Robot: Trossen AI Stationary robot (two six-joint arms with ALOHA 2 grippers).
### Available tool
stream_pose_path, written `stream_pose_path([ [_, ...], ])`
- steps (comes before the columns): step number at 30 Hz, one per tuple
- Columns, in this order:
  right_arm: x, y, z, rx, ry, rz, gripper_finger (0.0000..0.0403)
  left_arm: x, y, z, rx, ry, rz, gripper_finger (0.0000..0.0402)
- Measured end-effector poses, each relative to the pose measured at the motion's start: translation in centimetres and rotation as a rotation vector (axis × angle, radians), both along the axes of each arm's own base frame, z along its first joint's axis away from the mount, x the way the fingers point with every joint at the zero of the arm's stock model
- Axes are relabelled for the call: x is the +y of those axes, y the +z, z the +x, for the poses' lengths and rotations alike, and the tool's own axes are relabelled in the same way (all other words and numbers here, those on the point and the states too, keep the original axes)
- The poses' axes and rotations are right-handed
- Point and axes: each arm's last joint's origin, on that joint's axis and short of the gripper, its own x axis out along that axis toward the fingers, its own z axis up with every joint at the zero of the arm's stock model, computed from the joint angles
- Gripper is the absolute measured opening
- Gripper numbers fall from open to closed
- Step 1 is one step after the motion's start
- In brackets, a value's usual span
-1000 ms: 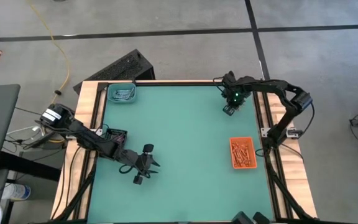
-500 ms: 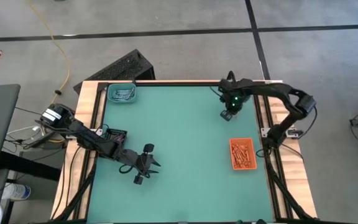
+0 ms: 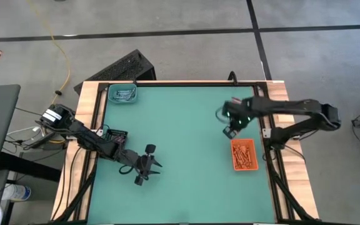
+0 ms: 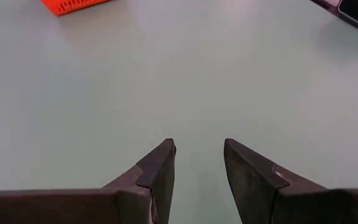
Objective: Sort crayons
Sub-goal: Put the orange crayon into the orange bin
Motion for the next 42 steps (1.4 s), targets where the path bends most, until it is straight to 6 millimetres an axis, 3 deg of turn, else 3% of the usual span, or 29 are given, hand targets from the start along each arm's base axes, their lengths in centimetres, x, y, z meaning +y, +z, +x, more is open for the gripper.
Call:
stream_pose_path([
  [8, 8.2, 0.3, -0.2, -0.041, -0.069, 0.030, 0.0000, 0.0, 0.0, 0.0, -0.016, -0.032, 0.069, 0.0128],
  [15, 12.0, -1.6, -0.4, 0.081, -0.154, -0.010, 0.0000, 0.3, 0.0, 0.2, -0.024, -0.027, 0.092, 0.0128],
  [27, 13.1, -3.6, 0.2, 0.212, -0.201, -0.020, 0.0000, 0.5, 0.2, 0.3, -0.045, -0.022, 0.092, 0.0128],
  [42, 13.2, -3.7, 0.3, 0.208, -0.217, -0.018, 0.0034, 0.5, 0.2, 0.3, -0.043, -0.019, 0.084, 0.0128],
])
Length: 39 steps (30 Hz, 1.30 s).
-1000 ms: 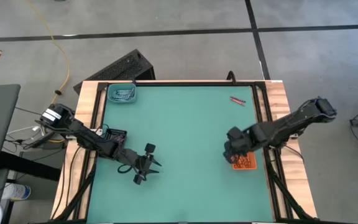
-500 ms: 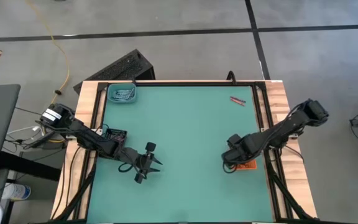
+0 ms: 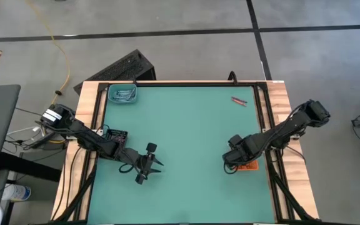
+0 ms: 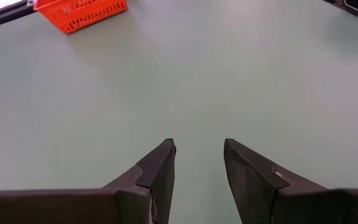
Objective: Sort crayons
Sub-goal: Put the orange crayon into the orange bin
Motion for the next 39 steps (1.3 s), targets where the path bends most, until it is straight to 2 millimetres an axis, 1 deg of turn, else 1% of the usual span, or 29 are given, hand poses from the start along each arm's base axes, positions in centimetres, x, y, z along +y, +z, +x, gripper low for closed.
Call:
stream_pose_path([
  [8, 0.0, 0.0, 0.0, 0.000, 0.000, 0.000, 0.0045, 0.0, -0.1, 0.0, 0.006, 0.000, 0.003, 0.0128],
  [25, 0.0, 0.1, 0.0, -0.003, 0.042, 0.003, 0.0046, 0.0, -0.1, 0.0, 0.007, 0.000, 0.003, 0.0128],
  [29, -0.1, 0.1, 0.0, -0.019, 0.062, -0.021, 0.0046, 0.0, -0.1, 0.0, 0.007, 0.000, 0.003, 0.0128],
  [33, -0.5, 0.7, 0.0, -0.056, 0.072, -0.044, 0.0046, 0.0, -0.1, 0.0, 0.007, 0.000, 0.002, 0.0128],
  [39, -1.6, 2.9, 0.1, -0.166, 0.111, -0.095, 0.0046, 0.2, -0.1, 0.0, 0.008, 0.011, -0.007, 0.0128],
])
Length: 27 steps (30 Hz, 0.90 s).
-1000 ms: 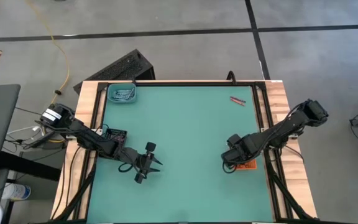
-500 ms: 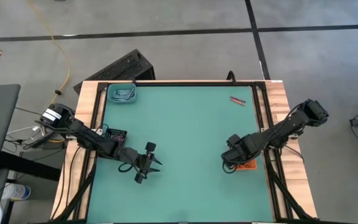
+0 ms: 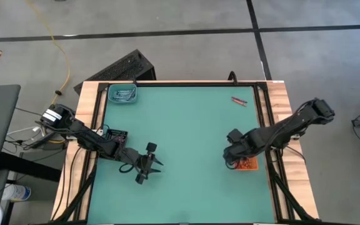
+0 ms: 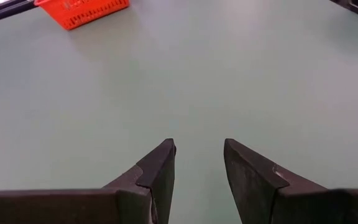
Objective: Sort crayons
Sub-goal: Put the orange crayon into the orange bin
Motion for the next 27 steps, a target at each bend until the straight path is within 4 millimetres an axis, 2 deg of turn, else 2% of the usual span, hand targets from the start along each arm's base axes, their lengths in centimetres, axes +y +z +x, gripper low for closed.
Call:
stream_pose_path([
  [5, -1.6, 1.9, 0.0, -0.090, 0.055, -0.100, 0.0046, 0.5, 0.0, 0.2, 0.003, 0.028, -0.016, 0.0128],
  [10, -4.5, 2.9, -0.1, -0.102, 0.081, -0.179, 0.0046, 0.8, 0.0, 0.3, 0.004, 0.046, -0.023, 0.0128],
  [21, -13.1, 3.4, 0.2, -0.064, 0.142, -0.241, 0.0046, 0.9, 0.0, 0.3, 0.007, 0.053, -0.035, 0.0128],
  [27, -18.3, 2.7, -1.5, -0.064, 0.125, -0.197, 0.0046, 0.9, 0.0, 0.3, 0.008, 0.055, -0.040, 0.0128],
])
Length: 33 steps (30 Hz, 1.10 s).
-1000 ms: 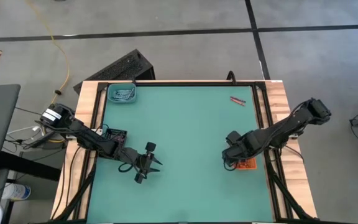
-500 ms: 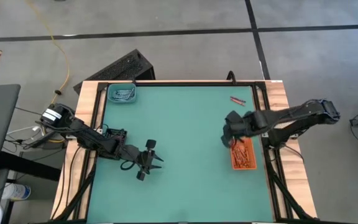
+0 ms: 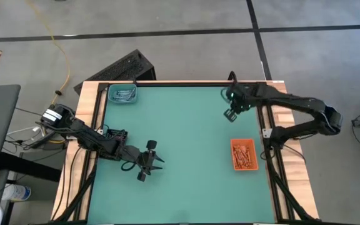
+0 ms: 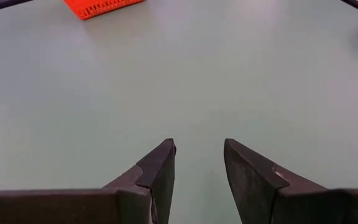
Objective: Sort crayons
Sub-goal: Put the orange crayon into the orange bin
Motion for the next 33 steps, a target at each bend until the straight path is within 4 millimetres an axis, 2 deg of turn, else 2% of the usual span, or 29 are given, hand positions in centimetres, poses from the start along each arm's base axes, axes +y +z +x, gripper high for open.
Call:
stream_pose_path([
  [7, -4.8, -2.7, -2.1, 0.097, -0.024, 0.087, 0.0046, 0.0, 0.0, 0.0, 0.000, 0.000, 0.000, 0.0128],
  [17, -9.9, -9.0, -2.1, 0.205, -0.024, 0.210, 0.0046, 0.3, 0.0, 0.1, 0.003, 0.019, -0.014, 0.0128],
  [21, -11.2, -10.5, -2.3, 0.249, -0.045, 0.236, 0.0046, 0.3, 0.0, 0.1, 0.004, 0.021, -0.017, 0.0128],
  [26, -12.0, -10.7, -2.8, 0.252, -0.052, 0.233, 0.0046, 0.3, 0.0, 0.1, 0.004, 0.021, -0.017, 0.0128],
  [33, -12.0, -8.7, -3.0, 0.192, -0.026, 0.161, 0.0046, 0.5, 0.0, 0.2, 0.001, 0.022, -0.002, 0.0128],
])
